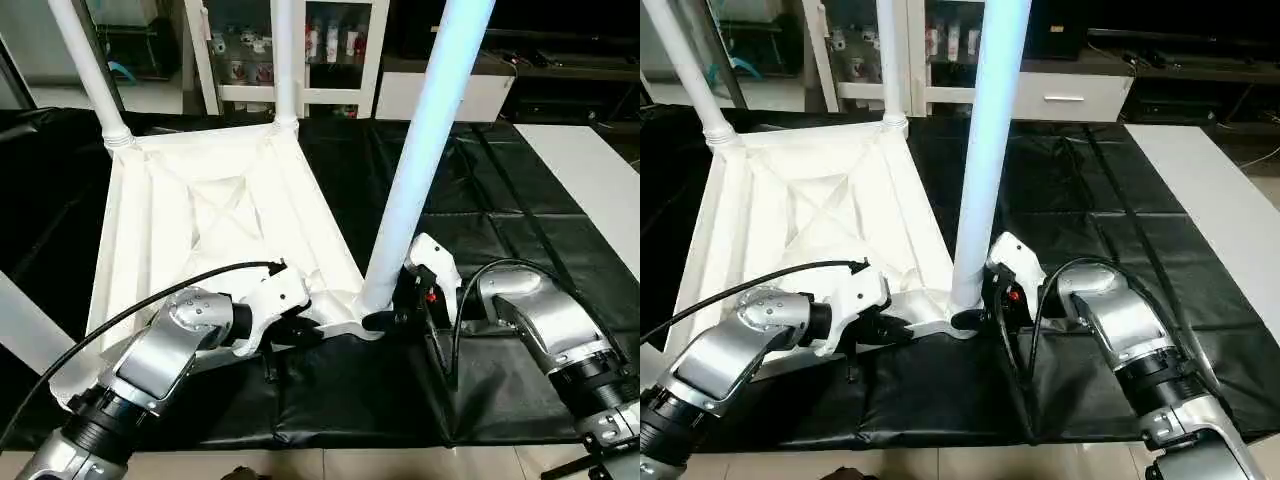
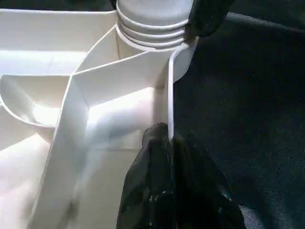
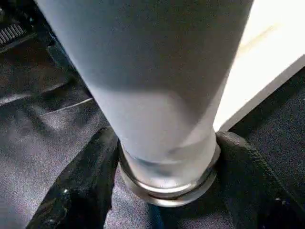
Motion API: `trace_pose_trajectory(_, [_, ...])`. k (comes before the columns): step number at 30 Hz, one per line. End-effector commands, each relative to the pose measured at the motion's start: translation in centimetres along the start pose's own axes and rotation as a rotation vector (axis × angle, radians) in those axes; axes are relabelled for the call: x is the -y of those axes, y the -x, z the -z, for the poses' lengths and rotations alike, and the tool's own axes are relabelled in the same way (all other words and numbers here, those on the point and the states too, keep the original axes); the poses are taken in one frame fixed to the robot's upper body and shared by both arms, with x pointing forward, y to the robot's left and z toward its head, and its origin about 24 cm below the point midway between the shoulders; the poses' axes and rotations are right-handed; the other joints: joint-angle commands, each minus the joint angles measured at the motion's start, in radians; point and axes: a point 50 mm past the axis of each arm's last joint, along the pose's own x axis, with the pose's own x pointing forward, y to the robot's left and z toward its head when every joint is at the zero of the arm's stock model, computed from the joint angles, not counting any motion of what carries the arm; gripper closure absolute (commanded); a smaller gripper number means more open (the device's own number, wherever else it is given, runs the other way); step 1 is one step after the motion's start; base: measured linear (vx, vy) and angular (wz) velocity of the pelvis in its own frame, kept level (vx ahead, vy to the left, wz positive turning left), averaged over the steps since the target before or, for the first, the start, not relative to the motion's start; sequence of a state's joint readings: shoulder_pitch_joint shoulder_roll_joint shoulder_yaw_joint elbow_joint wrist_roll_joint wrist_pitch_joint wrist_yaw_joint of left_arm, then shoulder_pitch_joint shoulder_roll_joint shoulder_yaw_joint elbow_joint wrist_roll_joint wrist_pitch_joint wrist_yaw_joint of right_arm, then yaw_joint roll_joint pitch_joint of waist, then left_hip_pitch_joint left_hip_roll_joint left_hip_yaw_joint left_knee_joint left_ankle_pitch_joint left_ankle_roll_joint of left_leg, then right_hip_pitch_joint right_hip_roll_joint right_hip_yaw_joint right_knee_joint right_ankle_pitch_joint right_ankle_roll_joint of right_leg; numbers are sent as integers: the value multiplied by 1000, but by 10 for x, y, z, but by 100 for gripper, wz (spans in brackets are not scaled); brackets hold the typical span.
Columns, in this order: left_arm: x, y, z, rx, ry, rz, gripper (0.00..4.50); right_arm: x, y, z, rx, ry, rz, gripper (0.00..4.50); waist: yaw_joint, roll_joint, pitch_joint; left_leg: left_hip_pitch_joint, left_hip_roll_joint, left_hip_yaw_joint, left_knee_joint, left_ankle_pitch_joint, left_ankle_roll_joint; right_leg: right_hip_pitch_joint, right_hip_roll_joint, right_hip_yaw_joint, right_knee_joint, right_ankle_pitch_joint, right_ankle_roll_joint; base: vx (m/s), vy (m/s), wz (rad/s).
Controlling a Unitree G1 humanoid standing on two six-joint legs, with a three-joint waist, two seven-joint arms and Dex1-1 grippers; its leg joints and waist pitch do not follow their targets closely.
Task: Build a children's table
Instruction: Rotate leg to tighten
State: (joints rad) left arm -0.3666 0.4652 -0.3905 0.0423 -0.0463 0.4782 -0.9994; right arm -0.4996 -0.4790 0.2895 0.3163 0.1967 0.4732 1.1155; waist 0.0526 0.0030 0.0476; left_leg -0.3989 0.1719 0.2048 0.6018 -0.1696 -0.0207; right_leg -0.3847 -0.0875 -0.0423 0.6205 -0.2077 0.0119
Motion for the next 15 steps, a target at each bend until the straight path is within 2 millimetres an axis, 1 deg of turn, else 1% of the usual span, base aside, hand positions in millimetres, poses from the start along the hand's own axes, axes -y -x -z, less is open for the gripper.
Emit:
trace_pose_trajectory(1, [4, -9, -4, 11, 13, 33, 450, -2, -6, -2, 61, -35, 6, 176, -1, -10, -62, 36, 61, -29, -74, -217, 10, 27, -57, 38, -68, -118, -255, 0, 0, 0])
trace_pose_trajectory(2, [1, -13, -6, 19, 23, 6, 450, 3, -11, -2, 107, -64, 86, 176, -1, -6, -60, 36, 61, -29, -74, -226, 9, 24, -58, 39, -71, -136, -253, 0, 0, 0])
trace_pose_trajectory(3, [-1, -16, -7, 19, 25, -11, 450, 6, -14, -1, 127, -79, 132, 176, -5, -6, -57, 36, 59, -28, -76, -249, -1, 19, -58, 40, -76, -174, -249, 0, 0, 0])
trace_pose_trajectory(4, [-1, -16, -7, 19, 25, -11, 450, 6, -14, -1, 127, -79, 132, 176, -8, -7, -55, 35, 57, -30, -78, -273, -12, 20, -58, 40, -78, -207, -243, 0, 0, 0])
trace_pose_trajectory(5, [-2, -18, -7, 20, 28, -29, 450, 8, -17, -1, 143, -94, 170, 177, -14, -9, -55, 35, 57, -35, -81, -308, -33, 22, -60, 38, -81, -264, -227, 0, 0, 0])
trace_pose_trajectory(6, [-5, -22, -9, 30, 47, -57, 450, 11, -21, 0, 174, -116, 231, 177, -16, -10, -55, 36, 58, -37, -82, -319, -39, 23, -60, 37, -82, -281, -219, 0, 0, 0])
trace_pose_trajectory(7, [-8, -27, -11, 34, 58, -91, 450, 13, -25, -1, 209, -139, 288, 177, -23, -10, -54, 35, 57, -39, -83, -341, -47, 20, -61, 37, -86, -313, -208, 0, 0, 0])
trace_pose_trajectory(8, [-14, -35, -15, 41, 88, -152, 450, 16, -33, -3, 276, -202, 400, 178, -27, -13, -52, 38, 57, -37, -84, -354, -56, 13, -61, 40, -90, -340, -197, 0, 0, 0])
trace_pose_trajectory(9, [-16, -38, -16, 41, 99, -169, 450, 17, -35, -3, 292, -221, 438, 178, -28, -14, -54, 41, 55, -41, -83, -367, -66, 12, -63, 38, -93, -374, -185, 0, 0, 0])
trace_pose_trajectory(10, [-17, -41, -17, 41, 109, -184, 450, 17, -38, -4, 306, -241, 473, 178, -30, -15, -55, 36, 54, -41, -84, -359, -68, 15, -64, 38, -93, -376, -179, 0, 0, 0])
trace_pose_trajectory(11, [-21, -48, -21, 35, 125, -226, 450, 18, -44, -3, 311, -253, 567, 178, -27, -7, -56, 37, 55, -44, -86, -358, -67, 17, -64, 36, -94, -374, -171, 0, 0, 0])
trace_pose_trajectory(12, [-21, -48, -21, 35, 125, -226, 450, 18, -44, -3, 311, -253, 567, 178, -29, -8, -53, 38, 54, -40, -86, -362, -67, 10, -61, 37, -97, -373, -167, 0, 0, 0])
trace_pose_trajectory(13, [-24, -53, -23, 30, 134, -250, 450, 18, -47, -3, 307, -254, 623, 178, -26, -10, -55, 45, 54, -41, -84, -380, -68, 6, -63, 38, -101, -383, -165, 0, 0, 0])
trace_pose_trajectory(14, [-29, -60, -25, 12, 137, -310, 450, 19, -53, -5, 320, -271, 715, 178, -30, -5, -53, 45, 52, -38, -85, -382, -72, 1, -60, 40, -103, -379, -164, 0, 0, 0])
trace_pose_trajectory(15, [-33, -67, -25, -17, 124, -365, 450, 20, -59, -7, 317, -274, 825, 178, -27, -6, -55, 48, 53, -40, -84, -385, -76, 2, -62, 39, -104, -378, -162, 0, 0, 0])
